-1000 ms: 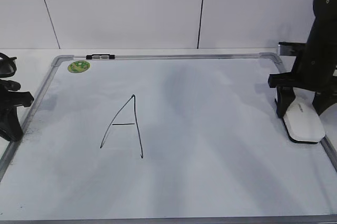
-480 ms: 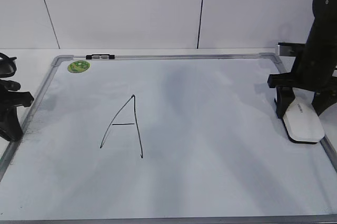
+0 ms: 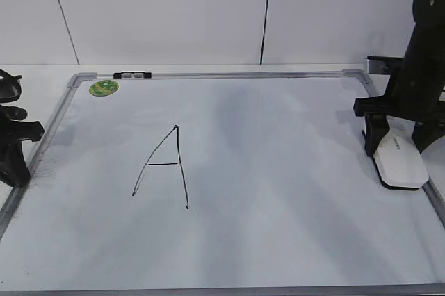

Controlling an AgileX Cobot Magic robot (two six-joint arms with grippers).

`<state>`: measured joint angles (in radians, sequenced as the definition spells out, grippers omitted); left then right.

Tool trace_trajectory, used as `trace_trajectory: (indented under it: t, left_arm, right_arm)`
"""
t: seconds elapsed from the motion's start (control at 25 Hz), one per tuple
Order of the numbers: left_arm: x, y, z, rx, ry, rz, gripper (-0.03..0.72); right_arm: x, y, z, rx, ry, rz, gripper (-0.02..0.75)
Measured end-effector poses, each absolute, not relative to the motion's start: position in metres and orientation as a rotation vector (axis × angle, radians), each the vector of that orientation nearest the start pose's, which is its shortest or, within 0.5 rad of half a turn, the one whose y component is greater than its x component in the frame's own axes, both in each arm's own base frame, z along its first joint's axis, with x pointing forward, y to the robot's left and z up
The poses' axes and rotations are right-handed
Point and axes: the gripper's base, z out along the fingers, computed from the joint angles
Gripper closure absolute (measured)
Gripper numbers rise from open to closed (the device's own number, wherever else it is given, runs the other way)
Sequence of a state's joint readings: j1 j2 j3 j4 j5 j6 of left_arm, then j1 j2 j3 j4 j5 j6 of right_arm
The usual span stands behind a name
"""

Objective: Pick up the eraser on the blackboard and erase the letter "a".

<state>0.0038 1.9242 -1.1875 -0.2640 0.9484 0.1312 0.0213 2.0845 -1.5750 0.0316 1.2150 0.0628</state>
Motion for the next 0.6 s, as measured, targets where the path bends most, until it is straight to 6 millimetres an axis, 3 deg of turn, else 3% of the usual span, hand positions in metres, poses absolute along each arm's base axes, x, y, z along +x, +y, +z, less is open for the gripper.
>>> trace_trajectory:
  t: [0.2,0.36,0.6]
  left_arm:
    - [0.3460,-0.0180,0.1515,-0.047,3.136,-0.336,0.655]
    - [0.3460,-0.0180,0.1515,-0.047,3.136,-0.336,0.655]
    - [0.3469,-0.0181,0.1526,-0.045,3.135,-0.337,0.630]
  right_arm:
    - [0.4039,0.0115,0.1764,0.087,3.208,0.046,0.179]
    - [0.4039,0.0117,0.1764,0.086,3.208,0.050,0.083]
    - [0.4054,0.0142,0.1777,0.076,3.202,0.094,0.062]
